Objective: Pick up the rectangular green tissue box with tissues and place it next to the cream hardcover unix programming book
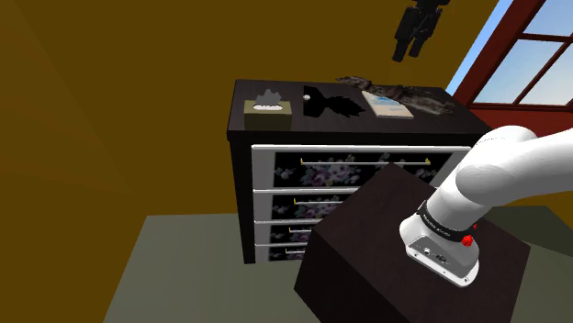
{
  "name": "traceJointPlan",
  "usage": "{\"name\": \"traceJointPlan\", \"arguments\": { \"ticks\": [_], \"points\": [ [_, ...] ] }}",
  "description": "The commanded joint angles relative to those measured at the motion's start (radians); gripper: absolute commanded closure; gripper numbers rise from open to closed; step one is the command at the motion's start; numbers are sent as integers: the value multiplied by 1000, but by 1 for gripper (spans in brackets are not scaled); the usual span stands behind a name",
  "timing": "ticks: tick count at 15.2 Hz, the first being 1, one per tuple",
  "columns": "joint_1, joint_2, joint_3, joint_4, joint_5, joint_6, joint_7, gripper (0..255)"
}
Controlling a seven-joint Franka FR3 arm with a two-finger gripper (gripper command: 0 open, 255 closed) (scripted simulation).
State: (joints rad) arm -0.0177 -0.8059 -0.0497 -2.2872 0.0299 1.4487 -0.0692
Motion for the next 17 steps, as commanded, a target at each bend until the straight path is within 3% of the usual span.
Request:
{"name": "traceJointPlan", "arguments": {
  "ticks": [1, 10, 17],
  "points": [
    [0, 0, 0, 0, 0, 0, 0, 0],
    [45, 312, 97, 84, -119, 212, -48, 0],
    [64, 568, 175, 202, -252, 325, -45, 0]
  ]
}}
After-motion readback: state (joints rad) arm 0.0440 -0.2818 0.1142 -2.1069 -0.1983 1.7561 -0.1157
